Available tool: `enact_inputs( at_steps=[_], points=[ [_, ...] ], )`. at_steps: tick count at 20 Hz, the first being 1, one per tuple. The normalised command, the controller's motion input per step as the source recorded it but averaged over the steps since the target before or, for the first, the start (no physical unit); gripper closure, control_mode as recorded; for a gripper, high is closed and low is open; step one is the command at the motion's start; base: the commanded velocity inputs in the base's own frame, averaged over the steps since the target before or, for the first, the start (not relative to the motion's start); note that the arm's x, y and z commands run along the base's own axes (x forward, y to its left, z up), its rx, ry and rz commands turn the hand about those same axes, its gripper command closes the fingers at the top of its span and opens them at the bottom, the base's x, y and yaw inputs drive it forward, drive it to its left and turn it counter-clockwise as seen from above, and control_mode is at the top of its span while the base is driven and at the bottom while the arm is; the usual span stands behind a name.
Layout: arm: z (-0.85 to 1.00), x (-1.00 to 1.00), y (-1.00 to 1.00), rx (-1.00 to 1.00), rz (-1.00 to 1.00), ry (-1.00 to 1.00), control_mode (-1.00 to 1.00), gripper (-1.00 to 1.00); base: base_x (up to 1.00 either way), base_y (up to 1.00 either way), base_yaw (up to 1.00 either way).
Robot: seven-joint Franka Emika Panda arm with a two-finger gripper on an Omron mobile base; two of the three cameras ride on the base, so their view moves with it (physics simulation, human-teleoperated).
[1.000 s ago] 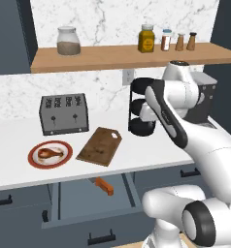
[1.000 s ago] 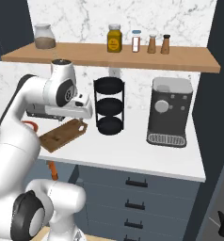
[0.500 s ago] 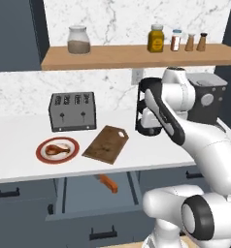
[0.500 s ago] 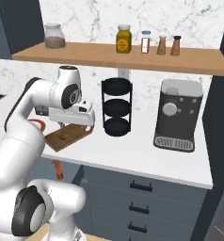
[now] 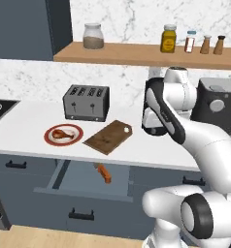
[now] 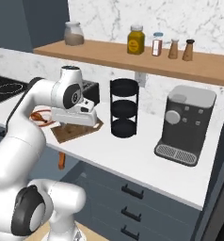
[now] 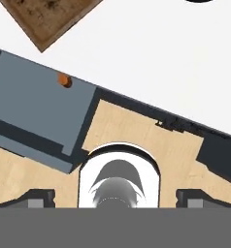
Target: Pick up the knife from the drawer and place it on the cutting board. Then place the meat from the plate to the cutting board.
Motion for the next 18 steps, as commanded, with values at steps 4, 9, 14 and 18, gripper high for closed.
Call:
enact_inputs(
  at_steps=[4, 9, 14, 18],
  points=[
    [0.00, 0.00, 0.00, 0.00, 0.00, 0.00, 1.00, -1.00, 0.03, -0.56, 0.33],
    [0.00, 0.00, 0.00, 0.00, 0.00, 0.00, 1.00, -1.00, 0.50, -0.19, 0.20],
    [0.00, 0.00, 0.00, 0.00, 0.00, 0.00, 1.00, -1.00, 0.46, -0.23, 0.17],
    [0.00, 0.00, 0.00, 0.00, 0.00, 0.00, 1.00, -1.00, 0.77, -0.05, 0.11]
  ],
)
